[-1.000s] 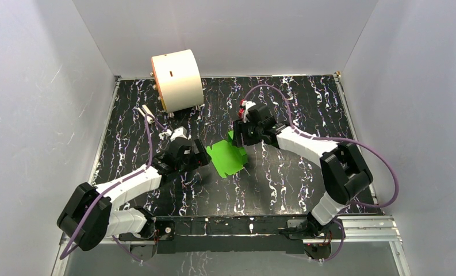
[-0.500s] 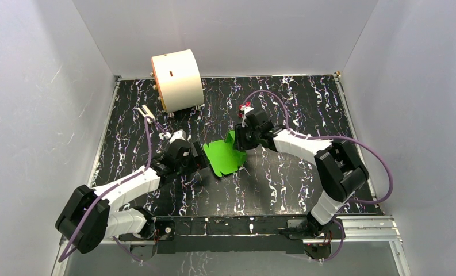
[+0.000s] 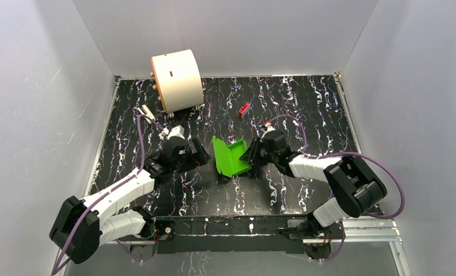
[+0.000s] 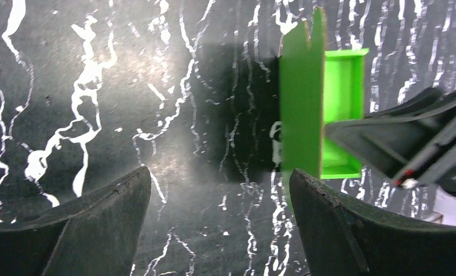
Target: Fold the paper box
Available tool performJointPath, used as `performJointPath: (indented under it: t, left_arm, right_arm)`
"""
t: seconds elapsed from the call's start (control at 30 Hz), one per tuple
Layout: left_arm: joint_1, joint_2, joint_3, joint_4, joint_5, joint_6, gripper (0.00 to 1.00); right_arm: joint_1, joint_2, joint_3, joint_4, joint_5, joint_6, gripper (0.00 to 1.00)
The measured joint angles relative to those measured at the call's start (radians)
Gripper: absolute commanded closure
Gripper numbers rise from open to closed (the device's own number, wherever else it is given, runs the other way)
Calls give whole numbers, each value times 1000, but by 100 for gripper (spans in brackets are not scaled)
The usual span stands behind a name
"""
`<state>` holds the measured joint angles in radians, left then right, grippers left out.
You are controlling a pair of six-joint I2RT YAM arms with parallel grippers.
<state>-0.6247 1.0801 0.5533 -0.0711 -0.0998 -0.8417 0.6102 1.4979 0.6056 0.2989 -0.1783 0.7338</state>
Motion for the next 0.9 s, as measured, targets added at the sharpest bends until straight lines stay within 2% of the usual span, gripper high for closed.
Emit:
performJointPath:
  t: [0.17,0.3,0.47,0.6,0.8,0.9]
  left_arm:
    - [0,-4,63,-12,41,2,13]
    - [0,-7,110,-19,80,11,13]
    - [0,-7,172,-60,110,38,12]
    - [0,14,208,-77,120,65,13]
    - [0,135,261,-119,124,111,13]
    - [0,154,261,-150,105,126,16]
  right_arm:
    - [34,-14,-158,175,52,172,53]
    - [89,-14,-174,240,102,232,42]
    - [98,-34,-175,261,151,240,30]
    - [98,-53,-178,257,174,230,28]
    - [98,-61,-210,256,179,220,31]
    - [98,-61,-219,261,179,214,32]
